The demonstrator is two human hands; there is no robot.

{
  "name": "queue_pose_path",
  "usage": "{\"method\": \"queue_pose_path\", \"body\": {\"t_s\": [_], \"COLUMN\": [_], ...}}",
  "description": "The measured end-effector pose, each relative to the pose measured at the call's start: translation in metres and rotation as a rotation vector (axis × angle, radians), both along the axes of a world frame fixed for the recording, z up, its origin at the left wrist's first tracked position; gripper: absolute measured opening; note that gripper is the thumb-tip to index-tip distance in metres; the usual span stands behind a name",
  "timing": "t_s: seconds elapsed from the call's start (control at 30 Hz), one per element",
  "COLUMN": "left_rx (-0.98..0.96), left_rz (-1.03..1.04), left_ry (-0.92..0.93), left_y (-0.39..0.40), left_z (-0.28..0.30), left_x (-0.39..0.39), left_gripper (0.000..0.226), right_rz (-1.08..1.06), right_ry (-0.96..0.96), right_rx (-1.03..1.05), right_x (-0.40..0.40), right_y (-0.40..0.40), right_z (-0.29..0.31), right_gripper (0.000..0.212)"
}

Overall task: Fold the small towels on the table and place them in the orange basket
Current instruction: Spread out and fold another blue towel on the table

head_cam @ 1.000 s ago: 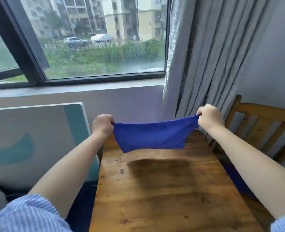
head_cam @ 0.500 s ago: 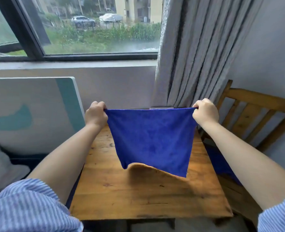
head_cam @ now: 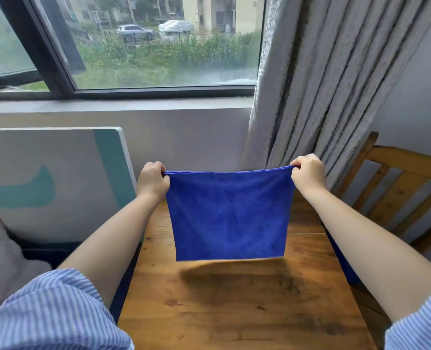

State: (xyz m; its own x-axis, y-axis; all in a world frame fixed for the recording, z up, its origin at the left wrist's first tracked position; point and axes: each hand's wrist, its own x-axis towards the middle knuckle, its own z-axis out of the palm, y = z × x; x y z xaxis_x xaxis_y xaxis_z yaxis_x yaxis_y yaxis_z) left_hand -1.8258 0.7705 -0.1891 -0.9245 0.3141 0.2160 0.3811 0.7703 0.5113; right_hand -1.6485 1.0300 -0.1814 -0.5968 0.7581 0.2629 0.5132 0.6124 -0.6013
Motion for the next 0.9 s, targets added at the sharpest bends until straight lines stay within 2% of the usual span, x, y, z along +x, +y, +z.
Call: {"method": "queue_pose_path", "body": {"t_s": [0.2, 0.3, 0.43, 0.53, 0.63, 0.73, 0.83, 0.9], "left_rx": [0.005, -0.207, -0.748, -0.979, -1.158, -1.256, -1.323, -1.368], "left_rz": [-0.065, -0.124, -0.302, -0.458, -0.622, -0.774, -0.899, -0.963], "left_ry": [0.093, 0.061, 0.015, -0.047, -0.121, -0.153, -0.209, -0.247], "left_y": [0.002, -0.012, -0.035, -0.04, -0.046, -0.059, -0.072, -0.08], "left_z": [0.009, -0.012, -0.059, -0.094, -0.13, -0.161, -0.186, -0.198], "left_x": [-0.051, -0.063, -0.054, -0.035, -0.012, 0.005, 0.019, 0.03], "left_gripper": [0.028, 0.028, 0.033, 0.032, 0.027, 0.022, 0.029, 0.031], "right_rz": [-0.046, -0.004, 0.129, 0.215, 0.333, 0.475, 0.585, 0.633], "right_ry": [0.108, 0.034, -0.29, -0.536, -0.795, -1.026, -1.173, -1.236], "right_rx": [0.059, 0.099, 0.122, 0.104, 0.069, 0.084, 0.111, 0.125], "right_x": [-0.046, -0.047, -0.026, 0.0, 0.026, 0.046, 0.061, 0.072], "right_y": [-0.001, -0.007, -0.017, -0.03, -0.047, -0.062, -0.079, -0.091], "right_z": [0.009, -0.011, -0.071, -0.116, -0.153, -0.18, -0.2, -0.212], "right_gripper": [0.033, 0.031, 0.025, 0.025, 0.02, 0.013, 0.025, 0.026]}}
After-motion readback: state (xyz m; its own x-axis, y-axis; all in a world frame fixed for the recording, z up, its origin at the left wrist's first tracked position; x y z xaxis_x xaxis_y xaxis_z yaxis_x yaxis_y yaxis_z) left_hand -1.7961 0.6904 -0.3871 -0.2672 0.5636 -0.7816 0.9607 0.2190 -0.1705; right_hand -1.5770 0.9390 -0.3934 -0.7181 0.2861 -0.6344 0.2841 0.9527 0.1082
